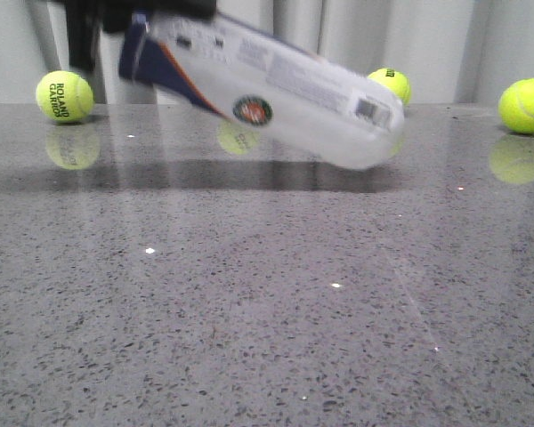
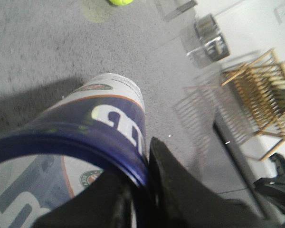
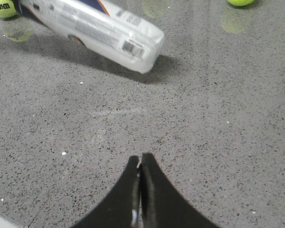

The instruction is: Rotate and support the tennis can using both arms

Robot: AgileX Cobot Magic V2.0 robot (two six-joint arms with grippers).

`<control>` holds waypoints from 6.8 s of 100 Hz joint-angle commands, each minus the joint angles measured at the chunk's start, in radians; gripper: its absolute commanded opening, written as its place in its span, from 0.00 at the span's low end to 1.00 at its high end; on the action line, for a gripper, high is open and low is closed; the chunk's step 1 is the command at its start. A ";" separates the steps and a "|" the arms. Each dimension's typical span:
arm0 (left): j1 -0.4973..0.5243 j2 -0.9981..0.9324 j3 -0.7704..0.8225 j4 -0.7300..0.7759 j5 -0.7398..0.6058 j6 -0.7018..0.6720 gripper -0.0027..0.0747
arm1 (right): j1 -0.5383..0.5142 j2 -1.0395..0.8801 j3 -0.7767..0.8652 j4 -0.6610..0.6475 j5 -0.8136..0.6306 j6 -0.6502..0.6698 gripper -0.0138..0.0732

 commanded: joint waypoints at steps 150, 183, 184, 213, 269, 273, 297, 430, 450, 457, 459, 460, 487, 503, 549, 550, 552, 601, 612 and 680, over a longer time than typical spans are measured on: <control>-0.266 -0.146 -0.526 0.947 0.087 -0.601 0.54 | -0.003 0.008 -0.026 -0.017 -0.061 -0.003 0.15; -0.284 -0.016 -0.693 0.875 0.094 -0.601 0.54 | -0.003 0.008 -0.026 -0.017 -0.061 -0.003 0.15; -0.287 -0.012 -0.696 0.872 0.094 -0.601 0.54 | -0.003 0.008 -0.026 -0.017 -0.061 -0.003 0.15; -0.339 0.060 -0.803 0.850 0.067 -0.601 0.54 | -0.003 0.008 -0.026 -0.017 -0.061 -0.003 0.15; -0.339 0.074 -0.914 0.836 0.072 -0.599 0.54 | -0.003 0.008 -0.026 -0.017 -0.061 -0.003 0.15; -0.339 0.065 -0.918 0.837 0.067 -0.601 0.53 | -0.003 0.008 -0.026 -0.017 -0.061 -0.003 0.15; -0.339 -0.030 -0.909 0.860 -0.041 -0.624 0.01 | -0.003 0.008 -0.026 -0.017 -0.060 -0.003 0.15; -0.354 -0.887 0.274 1.103 -0.392 -0.681 0.01 | -0.003 0.008 -0.026 -0.017 -0.060 -0.003 0.15; -0.354 -0.987 0.393 1.206 -0.479 -0.726 0.01 | -0.003 0.008 -0.026 -0.017 -0.060 -0.003 0.15; -0.354 -1.016 0.431 1.246 -0.507 -0.734 0.01 | -0.003 0.008 -0.026 -0.017 -0.060 -0.003 0.15; -0.354 -1.025 0.443 1.256 -0.517 -0.738 0.01 | -0.003 0.008 -0.026 -0.017 -0.060 -0.003 0.15; -0.354 -1.030 0.450 1.259 -0.520 -0.740 0.01 | -0.003 0.008 -0.026 -0.017 -0.060 -0.003 0.15; -0.220 -1.123 0.584 1.249 -0.640 -0.758 0.01 | -0.003 0.008 -0.026 -0.017 -0.060 -0.003 0.15; -0.130 -1.186 0.672 1.249 -0.769 -0.758 0.01 | -0.003 0.008 -0.026 -0.017 -0.060 -0.003 0.15; 0.060 -1.380 0.965 1.249 -1.059 -0.758 0.01 | -0.003 0.008 -0.026 -0.017 -0.060 -0.003 0.15; 0.062 -1.384 0.970 1.249 -1.062 -0.758 0.01 | -0.003 0.008 -0.026 -0.017 -0.060 -0.003 0.15; 0.068 -1.396 0.983 1.249 -1.068 -0.758 0.01 | -0.003 0.008 -0.026 -0.017 -0.060 -0.003 0.15; 0.122 -1.683 1.311 1.249 -1.252 -0.758 0.01 | -0.003 0.008 -0.026 -0.017 -0.060 -0.003 0.15; 0.122 -1.747 1.341 1.254 -1.219 -0.758 0.01 | -0.003 0.008 -0.026 -0.017 -0.060 -0.003 0.15; 0.121 -1.747 1.341 1.256 -1.225 -0.758 0.01 | -0.003 0.008 -0.026 -0.017 -0.061 -0.003 0.15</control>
